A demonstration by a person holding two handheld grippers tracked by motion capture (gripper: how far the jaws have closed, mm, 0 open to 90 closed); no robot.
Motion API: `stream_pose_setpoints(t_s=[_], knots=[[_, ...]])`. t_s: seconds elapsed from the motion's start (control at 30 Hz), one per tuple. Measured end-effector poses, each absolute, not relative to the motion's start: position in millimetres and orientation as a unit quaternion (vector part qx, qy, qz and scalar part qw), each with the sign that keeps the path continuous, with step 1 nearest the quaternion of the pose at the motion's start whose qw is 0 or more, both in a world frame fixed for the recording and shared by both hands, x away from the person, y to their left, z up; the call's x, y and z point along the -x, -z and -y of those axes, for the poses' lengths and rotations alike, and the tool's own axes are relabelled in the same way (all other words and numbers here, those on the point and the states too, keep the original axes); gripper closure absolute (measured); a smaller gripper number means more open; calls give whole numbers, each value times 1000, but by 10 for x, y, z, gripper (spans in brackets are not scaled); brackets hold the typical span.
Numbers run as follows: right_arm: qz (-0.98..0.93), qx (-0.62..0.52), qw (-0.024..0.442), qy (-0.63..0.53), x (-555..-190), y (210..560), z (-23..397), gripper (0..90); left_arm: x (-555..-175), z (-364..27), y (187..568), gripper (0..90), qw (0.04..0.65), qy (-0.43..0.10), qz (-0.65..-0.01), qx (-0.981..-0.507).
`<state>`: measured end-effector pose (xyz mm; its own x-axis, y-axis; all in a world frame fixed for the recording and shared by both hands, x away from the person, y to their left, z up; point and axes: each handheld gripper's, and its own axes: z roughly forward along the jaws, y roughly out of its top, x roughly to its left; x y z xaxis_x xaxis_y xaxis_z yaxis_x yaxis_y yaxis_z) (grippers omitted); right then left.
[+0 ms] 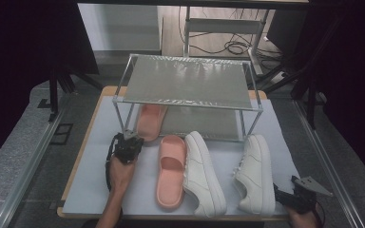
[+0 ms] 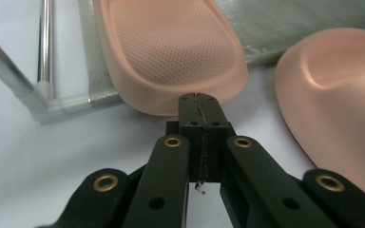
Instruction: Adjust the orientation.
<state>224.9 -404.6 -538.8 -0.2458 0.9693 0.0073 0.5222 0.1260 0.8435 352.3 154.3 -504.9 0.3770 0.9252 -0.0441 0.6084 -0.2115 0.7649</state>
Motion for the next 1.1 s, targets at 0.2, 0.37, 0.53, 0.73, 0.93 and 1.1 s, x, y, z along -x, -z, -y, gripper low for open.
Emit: stream_pose_setpoints(t_s=[0.2, 0.37, 0.53, 0.73, 0.93, 1.1], knots=[[-692, -539, 293, -381, -2249, 5388, 4047, 83, -3617, -1518, 5045, 899, 357, -227, -517, -744], [-692, -539, 293, -381, -2249, 5388, 4047, 83, -3709, -1493, 5070, 899, 356, -234, -521, -740], [-692, -539, 293, -381, -2249, 5388, 4047, 83, -3758, -1470, 5088, 899, 359, -233, -524, -736], [-691, -539, 293, -381, -2249, 5388, 4047, 83, -3742, -1489, 5093, 898, 360, -221, -523, -740], [-691, -539, 293, -381, -2249, 5388, 4047, 84, -3642, -1526, 5027, 896, 381, -207, -510, -743], [-691, -539, 293, -381, -2249, 5388, 4047, 84, -3526, -1512, 4944, 868, 394, -202, -495, -748]])
